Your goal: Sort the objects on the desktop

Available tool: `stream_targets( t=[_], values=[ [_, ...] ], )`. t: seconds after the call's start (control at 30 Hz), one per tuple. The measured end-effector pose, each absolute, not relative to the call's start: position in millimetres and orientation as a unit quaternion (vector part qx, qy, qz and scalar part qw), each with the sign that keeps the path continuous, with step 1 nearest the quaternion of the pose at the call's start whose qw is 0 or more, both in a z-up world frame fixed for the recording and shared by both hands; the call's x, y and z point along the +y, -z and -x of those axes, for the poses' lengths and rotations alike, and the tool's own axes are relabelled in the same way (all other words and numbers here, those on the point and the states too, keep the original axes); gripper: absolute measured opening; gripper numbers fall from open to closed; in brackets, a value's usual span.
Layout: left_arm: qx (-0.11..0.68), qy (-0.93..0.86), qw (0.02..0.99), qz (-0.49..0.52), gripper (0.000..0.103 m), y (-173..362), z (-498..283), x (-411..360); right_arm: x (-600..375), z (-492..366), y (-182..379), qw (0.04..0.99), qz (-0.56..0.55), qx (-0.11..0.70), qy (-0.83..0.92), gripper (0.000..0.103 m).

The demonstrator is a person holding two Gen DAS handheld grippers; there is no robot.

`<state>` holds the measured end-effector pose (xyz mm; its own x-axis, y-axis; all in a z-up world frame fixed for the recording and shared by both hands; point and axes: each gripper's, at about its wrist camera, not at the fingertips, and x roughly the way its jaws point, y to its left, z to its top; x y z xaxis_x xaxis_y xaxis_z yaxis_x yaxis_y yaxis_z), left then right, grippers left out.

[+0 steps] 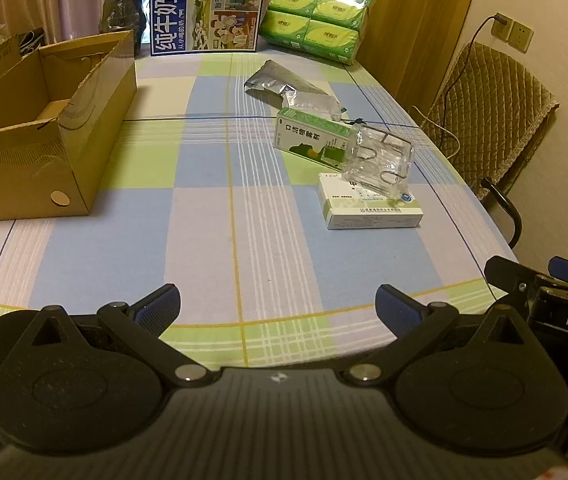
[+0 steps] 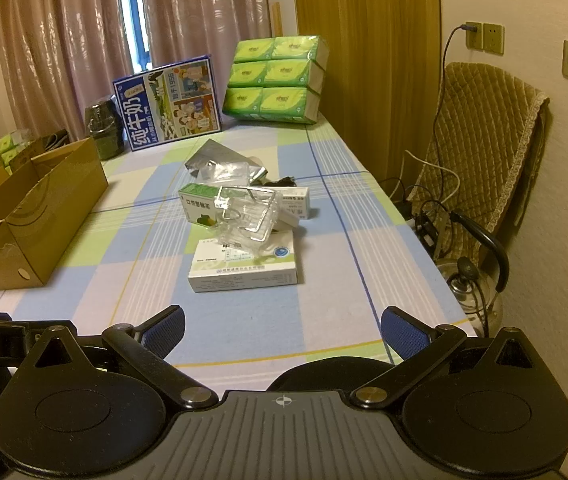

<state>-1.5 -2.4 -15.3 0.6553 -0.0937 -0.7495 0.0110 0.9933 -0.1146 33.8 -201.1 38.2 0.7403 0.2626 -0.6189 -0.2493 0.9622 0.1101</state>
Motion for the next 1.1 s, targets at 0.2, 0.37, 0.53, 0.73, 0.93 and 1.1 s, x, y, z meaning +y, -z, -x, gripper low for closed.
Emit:
stream_targets(
  t=[0.2, 0.37, 0.53, 0.73, 0.93, 1.1],
  values=[
    [0.415, 0.029, 0.908, 0.051, 0.102, 15.6, 1.5, -2.5, -201.3, -33.9, -38.1, 0.933, -0.010, 0.333, -0.138, 0.101],
    [0.415, 0.028, 0.908, 0.052, 0.102, 15.8, 1.0, -2.8, -201.2, -34.0, -38.6, 0.933, -0.009, 0.334, -0.138, 0.101],
    [0.414, 0.028, 0.908, 0.052, 0.102, 15.9, 1.0, -2.8, -203.1, -33.6, -37.3, 0.933, -0.009, 0.334, -0.137, 0.101],
    [0.414, 0.030, 0.908, 0.052, 0.102, 16.3, 0.0, -3.1, -204.6, -33.6, -36.8, 0.932, -0.009, 0.337, -0.134, 0.101],
    [0.414, 0.038, 0.908, 0.053, 0.102, 14.7, -6.3, 0.8, -201.1, -35.6, -46.5, 0.933, -0.001, 0.335, -0.133, 0.101],
    [0.410, 0.042, 0.909, 0.057, 0.102, 8.7, -14.2, 6.8, -195.6, -37.6, -57.3, 0.937, 0.016, 0.325, -0.125, 0.101]
  ],
)
